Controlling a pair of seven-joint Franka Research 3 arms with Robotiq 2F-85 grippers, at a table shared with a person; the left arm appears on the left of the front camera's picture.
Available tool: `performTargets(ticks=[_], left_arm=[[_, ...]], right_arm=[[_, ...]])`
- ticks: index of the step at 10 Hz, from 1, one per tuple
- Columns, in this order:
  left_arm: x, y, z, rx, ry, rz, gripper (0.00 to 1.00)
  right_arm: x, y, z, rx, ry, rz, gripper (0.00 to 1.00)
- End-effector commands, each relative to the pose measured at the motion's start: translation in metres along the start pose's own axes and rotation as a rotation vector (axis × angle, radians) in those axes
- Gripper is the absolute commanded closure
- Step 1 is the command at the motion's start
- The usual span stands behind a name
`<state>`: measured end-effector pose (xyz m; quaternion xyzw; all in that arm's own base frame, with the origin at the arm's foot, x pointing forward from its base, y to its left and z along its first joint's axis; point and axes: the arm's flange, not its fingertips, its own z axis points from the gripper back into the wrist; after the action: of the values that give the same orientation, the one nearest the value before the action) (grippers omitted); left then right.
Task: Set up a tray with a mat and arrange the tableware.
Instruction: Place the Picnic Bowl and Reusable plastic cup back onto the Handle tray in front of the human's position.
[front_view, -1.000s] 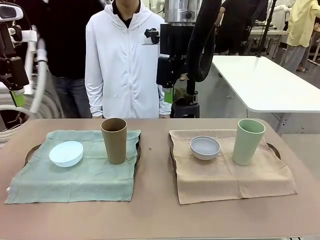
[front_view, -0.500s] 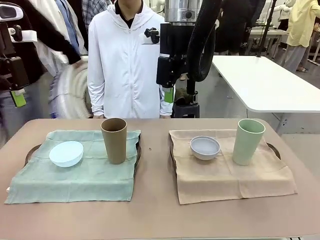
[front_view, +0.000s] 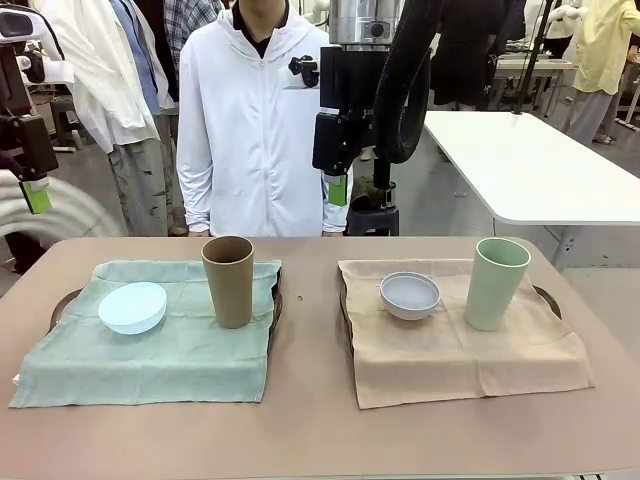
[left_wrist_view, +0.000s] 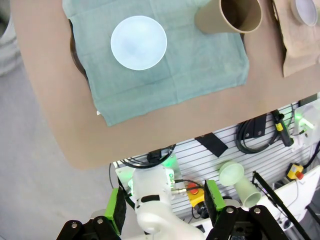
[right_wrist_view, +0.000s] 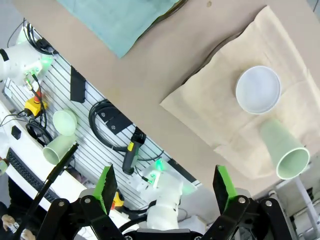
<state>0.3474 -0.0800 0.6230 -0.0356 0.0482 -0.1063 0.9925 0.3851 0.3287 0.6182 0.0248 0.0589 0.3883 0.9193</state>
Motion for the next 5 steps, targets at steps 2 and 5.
performTargets(ticks=[2,5], left_arm=[[0.0,0.0,0.0,0.0,0.0,0.0,0.17],[0.021,0.012,-0.043,-0.107,-0.036,-0.012,0.17]], right_arm=[[0.0,0.0,0.0,0.0,0.0,0.0,0.0],[-0.016,-0.056,-0.04,0.153,-0.035,-0.162,0.0]])
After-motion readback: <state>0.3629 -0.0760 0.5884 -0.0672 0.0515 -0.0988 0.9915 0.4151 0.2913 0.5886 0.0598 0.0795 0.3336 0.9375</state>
